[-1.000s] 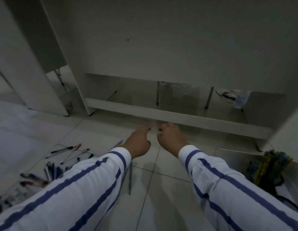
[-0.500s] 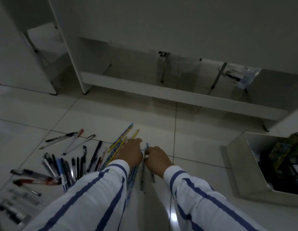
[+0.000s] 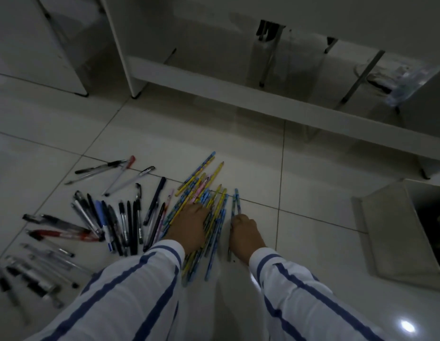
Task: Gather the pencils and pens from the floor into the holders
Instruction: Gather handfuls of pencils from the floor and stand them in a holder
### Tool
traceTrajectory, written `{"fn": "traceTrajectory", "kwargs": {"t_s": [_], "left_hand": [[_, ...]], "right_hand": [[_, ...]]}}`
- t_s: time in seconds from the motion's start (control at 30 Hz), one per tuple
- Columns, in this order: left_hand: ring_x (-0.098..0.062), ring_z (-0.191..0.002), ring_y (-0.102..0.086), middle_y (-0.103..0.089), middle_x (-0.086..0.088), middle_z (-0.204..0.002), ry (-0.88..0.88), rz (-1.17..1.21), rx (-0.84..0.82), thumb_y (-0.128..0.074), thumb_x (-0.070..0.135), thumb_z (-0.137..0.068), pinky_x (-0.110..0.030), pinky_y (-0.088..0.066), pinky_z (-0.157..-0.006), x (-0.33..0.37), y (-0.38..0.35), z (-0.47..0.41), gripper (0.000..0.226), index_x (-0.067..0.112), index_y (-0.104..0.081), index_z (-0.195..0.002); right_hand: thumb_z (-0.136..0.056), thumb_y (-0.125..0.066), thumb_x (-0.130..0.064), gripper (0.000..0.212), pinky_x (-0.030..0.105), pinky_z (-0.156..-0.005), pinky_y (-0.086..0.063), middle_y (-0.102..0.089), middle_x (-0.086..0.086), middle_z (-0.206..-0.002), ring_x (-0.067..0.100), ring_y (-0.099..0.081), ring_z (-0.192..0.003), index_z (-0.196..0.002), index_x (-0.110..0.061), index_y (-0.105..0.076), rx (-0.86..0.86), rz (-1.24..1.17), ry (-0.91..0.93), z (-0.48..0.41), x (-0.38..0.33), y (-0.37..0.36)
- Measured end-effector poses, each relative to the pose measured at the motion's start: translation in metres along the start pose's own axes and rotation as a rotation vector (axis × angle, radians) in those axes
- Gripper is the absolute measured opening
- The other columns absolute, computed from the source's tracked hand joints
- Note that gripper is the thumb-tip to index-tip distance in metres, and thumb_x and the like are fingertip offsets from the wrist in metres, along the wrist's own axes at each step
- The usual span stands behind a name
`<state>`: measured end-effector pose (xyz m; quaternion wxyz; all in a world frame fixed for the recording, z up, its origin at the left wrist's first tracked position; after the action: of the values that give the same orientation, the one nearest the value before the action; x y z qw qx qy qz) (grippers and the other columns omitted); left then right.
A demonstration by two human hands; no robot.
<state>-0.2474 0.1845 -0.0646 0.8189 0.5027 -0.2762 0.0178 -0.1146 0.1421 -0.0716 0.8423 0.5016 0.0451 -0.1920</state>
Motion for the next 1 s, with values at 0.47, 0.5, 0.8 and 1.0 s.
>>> {"fn": "traceTrajectory", "kwargs": {"t_s": [0.47,0.5,0.8,1.0], "left_hand": [[-0.026,-0.148,-0.004,-0.003,-0.006,-0.161,0.046,-0.12,-0.083,-0.053,0.007,-0.089,-0.043,-0.017,-0.119,-0.027,-0.001,0.014,0.076,0.015,-0.012,-0.152],[-0.027,-0.148,-0.004,-0.003,-0.006,-0.161,0.051,-0.127,-0.092,-0.053,0.008,-0.088,-0.044,-0.017,-0.119,-0.027,-0.002,0.015,0.076,0.015,-0.012,-0.152],[-0.026,-0.142,-0.021,-0.023,-0.005,-0.156,0.079,-0.045,-0.007,-0.058,0.016,-0.084,-0.035,-0.022,-0.117,-0.031,0.001,0.003,0.068,0.016,-0.032,-0.147],[-0.026,-0.139,-0.023,-0.026,-0.003,-0.155,0.093,0.001,0.009,-0.051,0.012,-0.087,-0.034,-0.023,-0.116,-0.027,0.007,0.007,0.059,0.019,-0.038,-0.144]], "right_hand": [[-0.085,-0.065,-0.03,0.085,0.041,-0.102,-0.043,-0.027,0.016,-0.141,0.036,-0.038,-0.127,-0.147,-0.004,-0.014,0.068,-0.387,-0.381,-0.006,-0.039,-0.026],[-0.086,-0.064,-0.025,0.078,0.042,-0.101,-0.044,-0.028,0.016,-0.14,0.036,-0.041,-0.125,-0.145,-0.003,-0.019,0.071,-0.414,-0.425,-0.009,-0.039,-0.026],[-0.083,-0.063,-0.022,0.04,0.035,-0.086,-0.05,-0.055,0.016,-0.124,0.032,-0.058,-0.11,-0.116,-0.003,-0.048,0.039,-0.552,-0.452,-0.027,-0.031,-0.022],[-0.087,-0.056,-0.023,0.024,0.027,-0.062,-0.042,-0.057,0.005,-0.077,0.021,-0.056,-0.067,-0.069,-0.01,-0.046,-0.032,-0.406,-0.337,-0.029,-0.023,-0.013]]}}
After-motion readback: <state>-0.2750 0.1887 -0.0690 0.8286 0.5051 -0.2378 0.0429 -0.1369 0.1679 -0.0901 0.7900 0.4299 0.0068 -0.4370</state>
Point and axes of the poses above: each hand's wrist, its own z-axis away from the middle knuckle, its own y-axis out of the back of the hand, x = y × z, the point moved 6 cm from there along -z, towards the middle knuckle
